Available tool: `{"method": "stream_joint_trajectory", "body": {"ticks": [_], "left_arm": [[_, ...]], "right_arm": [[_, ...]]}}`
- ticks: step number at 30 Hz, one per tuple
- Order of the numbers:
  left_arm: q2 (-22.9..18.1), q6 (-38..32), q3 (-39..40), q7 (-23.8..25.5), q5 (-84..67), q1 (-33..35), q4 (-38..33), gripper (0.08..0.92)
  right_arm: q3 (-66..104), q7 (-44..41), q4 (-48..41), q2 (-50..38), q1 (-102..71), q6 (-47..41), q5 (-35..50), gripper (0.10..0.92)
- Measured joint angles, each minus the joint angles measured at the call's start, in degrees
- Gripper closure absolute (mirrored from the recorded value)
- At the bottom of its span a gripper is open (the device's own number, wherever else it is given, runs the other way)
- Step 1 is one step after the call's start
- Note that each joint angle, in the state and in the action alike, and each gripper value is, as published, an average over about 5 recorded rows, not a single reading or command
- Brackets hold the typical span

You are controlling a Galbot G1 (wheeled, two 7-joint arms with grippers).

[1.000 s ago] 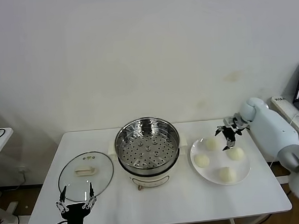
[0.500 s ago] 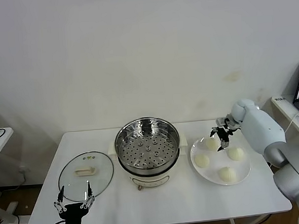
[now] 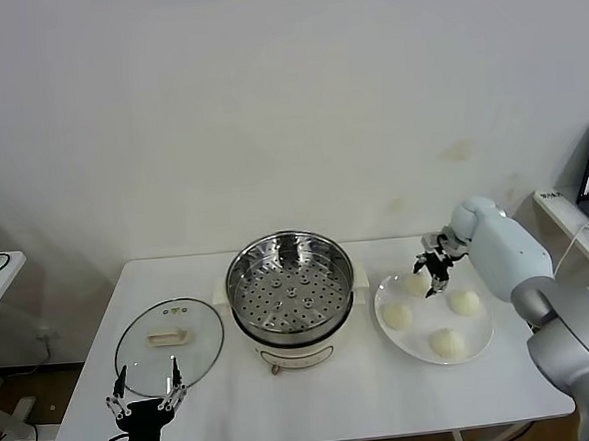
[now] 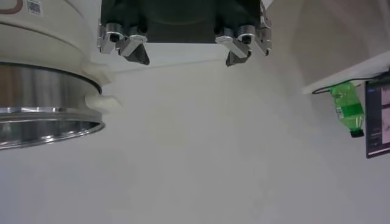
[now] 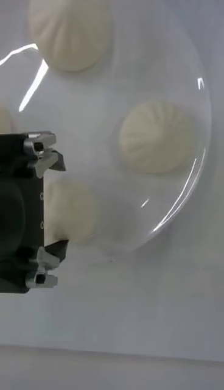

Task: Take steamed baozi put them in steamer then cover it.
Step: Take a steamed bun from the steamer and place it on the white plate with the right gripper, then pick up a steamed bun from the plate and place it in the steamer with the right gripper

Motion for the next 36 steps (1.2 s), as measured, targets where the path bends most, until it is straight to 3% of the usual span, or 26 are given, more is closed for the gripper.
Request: {"method": "stream_joint_trajectory", "body": {"ticks": [11, 23, 36], "left_arm": [[-0.12, -0.58, 0.06, -0.09, -0.02, 0.37, -0.21, 0.177], [-0.27, -0.63, 0.15, -0.25, 0.23, 0.56, -0.46, 0.177], [-0.17, -0.74, -0.14, -0.26, 0.19, -0.08, 0.74, 0.177]], "right_arm": [[0.81, 0.90, -0.28, -0.56, -0.03, 0.61, -0.33, 0.457], [-0.74, 1.23, 4.06, -3.36, 2.62, 0.53, 2.24, 0.465], [-10.77, 1.52, 10.92, -4.26, 14.41, 0.67, 12.73, 0.465]]}}
